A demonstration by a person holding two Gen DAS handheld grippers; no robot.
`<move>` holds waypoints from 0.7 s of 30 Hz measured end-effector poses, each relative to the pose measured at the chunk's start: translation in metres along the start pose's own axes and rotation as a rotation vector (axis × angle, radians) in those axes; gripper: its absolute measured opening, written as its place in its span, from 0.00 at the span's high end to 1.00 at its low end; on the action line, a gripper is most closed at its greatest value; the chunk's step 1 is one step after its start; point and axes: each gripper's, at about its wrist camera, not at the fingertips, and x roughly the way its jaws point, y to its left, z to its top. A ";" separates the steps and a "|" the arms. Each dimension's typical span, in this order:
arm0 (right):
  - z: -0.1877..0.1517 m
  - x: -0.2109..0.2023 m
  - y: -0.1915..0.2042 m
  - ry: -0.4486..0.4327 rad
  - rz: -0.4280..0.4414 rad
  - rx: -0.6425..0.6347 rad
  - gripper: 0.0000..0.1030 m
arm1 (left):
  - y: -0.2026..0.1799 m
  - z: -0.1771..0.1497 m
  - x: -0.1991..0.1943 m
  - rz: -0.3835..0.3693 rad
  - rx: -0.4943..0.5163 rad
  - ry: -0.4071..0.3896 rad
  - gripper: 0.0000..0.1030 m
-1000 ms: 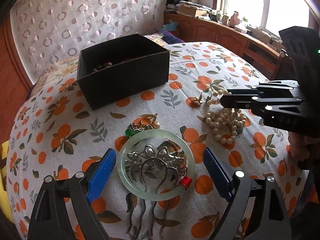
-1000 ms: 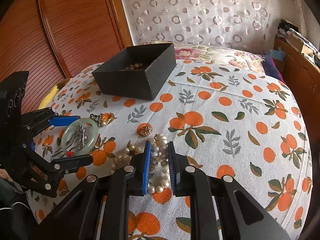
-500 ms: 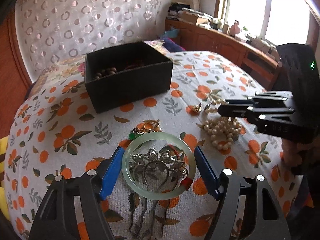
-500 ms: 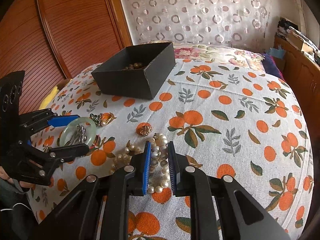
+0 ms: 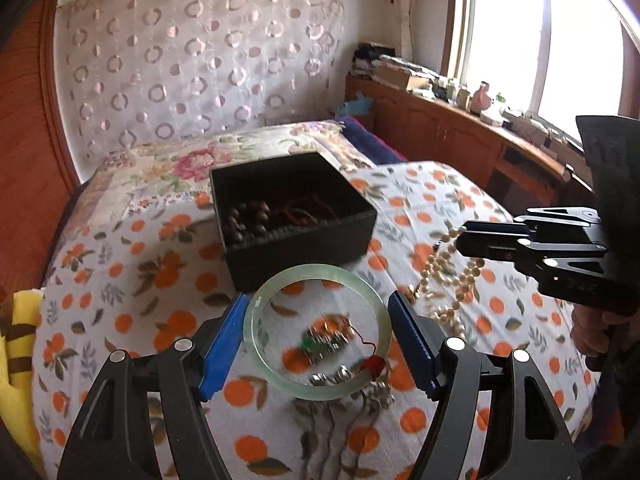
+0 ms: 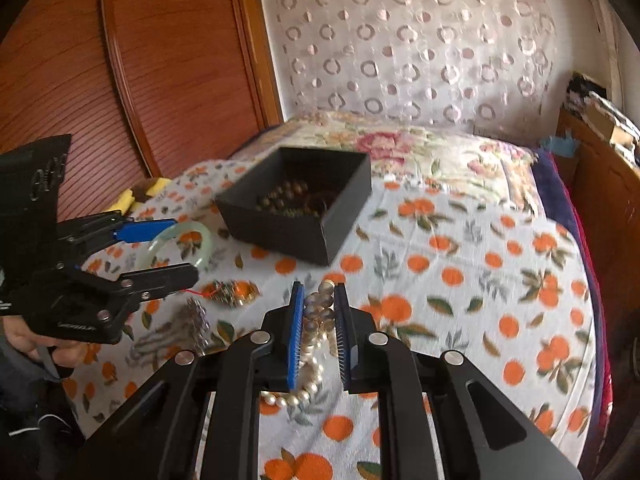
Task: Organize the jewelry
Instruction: 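Carry the jade bangle into the black box with the left gripper while the right drops the pearl strand in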
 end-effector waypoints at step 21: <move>0.099 -0.043 0.014 -0.183 -0.067 -0.120 0.84 | 0.024 0.030 -0.002 0.039 -0.017 -0.064 0.33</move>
